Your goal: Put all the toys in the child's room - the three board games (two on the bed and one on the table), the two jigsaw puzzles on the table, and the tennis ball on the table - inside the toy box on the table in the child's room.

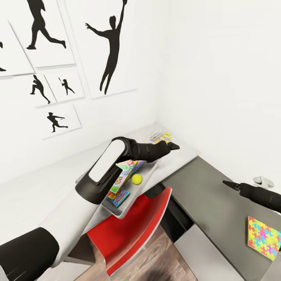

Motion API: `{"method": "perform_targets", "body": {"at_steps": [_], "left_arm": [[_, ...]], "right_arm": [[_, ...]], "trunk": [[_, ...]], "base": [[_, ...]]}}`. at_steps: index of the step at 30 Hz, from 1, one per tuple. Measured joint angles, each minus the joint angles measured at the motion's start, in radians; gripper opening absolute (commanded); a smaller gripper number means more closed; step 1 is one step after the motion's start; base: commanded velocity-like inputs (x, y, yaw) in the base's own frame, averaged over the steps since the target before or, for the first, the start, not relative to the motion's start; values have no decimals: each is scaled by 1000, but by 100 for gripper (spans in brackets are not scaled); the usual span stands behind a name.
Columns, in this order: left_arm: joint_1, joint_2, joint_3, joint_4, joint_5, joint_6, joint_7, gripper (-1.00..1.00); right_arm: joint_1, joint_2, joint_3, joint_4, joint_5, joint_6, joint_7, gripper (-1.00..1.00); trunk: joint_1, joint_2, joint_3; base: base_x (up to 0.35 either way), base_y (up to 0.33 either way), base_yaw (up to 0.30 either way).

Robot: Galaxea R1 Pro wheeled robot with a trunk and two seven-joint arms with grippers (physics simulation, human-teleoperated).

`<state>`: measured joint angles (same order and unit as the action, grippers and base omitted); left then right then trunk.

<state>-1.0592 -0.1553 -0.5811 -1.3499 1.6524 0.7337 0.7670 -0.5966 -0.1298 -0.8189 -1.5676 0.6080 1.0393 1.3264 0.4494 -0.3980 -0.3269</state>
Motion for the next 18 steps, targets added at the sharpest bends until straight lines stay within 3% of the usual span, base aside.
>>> {"method": "perform_targets", "body": {"at_steps": [6,9,13,18], "left_arm": [[-4,-11,-24,57,0,-12,-2,100],[-5,-15,-56,76,0,-35,-2,100],[-5,-19,-137,103,2,-110,-1,100],[-6,-19,-190,126,4,-155,0,100]], "right_arm": [[1,5,0,20,3,0,1,100],[1,6,0,30,4,0,1,100],[2,8,-3,41,4,0,2,100],[2,8,-4,46,4,0,2,100]], "trunk": [[0,0,8],[0,0,11],[0,0,17],[0,0,23]], "base": [[0,0,-202],[0,0,-199],[0,0,-198],[0,0,-197]]}}
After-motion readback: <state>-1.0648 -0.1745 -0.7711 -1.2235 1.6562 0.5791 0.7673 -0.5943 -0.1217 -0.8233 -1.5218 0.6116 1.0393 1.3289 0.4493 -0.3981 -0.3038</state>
